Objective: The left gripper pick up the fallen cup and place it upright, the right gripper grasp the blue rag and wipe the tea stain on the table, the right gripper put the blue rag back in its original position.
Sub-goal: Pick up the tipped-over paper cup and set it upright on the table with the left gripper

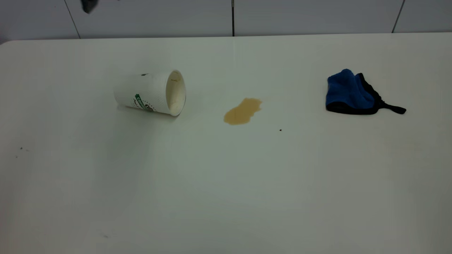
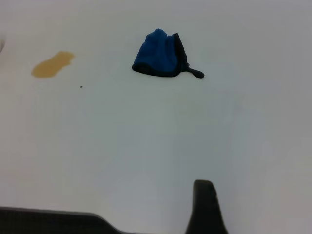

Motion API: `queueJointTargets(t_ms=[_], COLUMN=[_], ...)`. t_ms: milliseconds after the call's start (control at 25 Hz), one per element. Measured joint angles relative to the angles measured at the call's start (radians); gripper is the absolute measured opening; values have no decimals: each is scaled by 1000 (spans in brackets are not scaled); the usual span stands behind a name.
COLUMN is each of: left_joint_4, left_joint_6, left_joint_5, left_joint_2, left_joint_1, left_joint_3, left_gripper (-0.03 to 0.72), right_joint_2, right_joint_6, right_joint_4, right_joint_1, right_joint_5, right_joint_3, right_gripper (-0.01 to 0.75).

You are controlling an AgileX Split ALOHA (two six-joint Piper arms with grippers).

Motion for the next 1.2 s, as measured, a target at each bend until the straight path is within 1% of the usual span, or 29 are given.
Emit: queueJointTargets(t_ms=[80, 360, 640, 840, 1000, 1200], left_joint_4=[5, 5, -7, -8, 38, 149], left_joint_6=[-19, -66, -91, -93, -129, -186], left_joint_5=[-7, -67, -81, -82, -71, -33], left_joint_2=[72, 292, 478, 555, 587, 608], left_joint_1=[-25, -60, -64, -64, -64, -62], left_joint_3=[-42, -192, -334, -389, -406, -410], left_gripper=[595, 595, 595, 595, 595, 591], right_joint_2=[0, 0, 0, 0, 0, 0], right_joint_6=[0, 0, 0, 6, 6, 6], right_joint_4=[0, 0, 0, -7, -31, -50], right_joint_1=[0, 0, 0, 0, 0, 0], right_joint_5=[0, 0, 0, 0, 0, 0], right_joint_3=[0, 0, 0, 0, 0, 0], right_gripper=[580, 580, 580, 580, 580, 580])
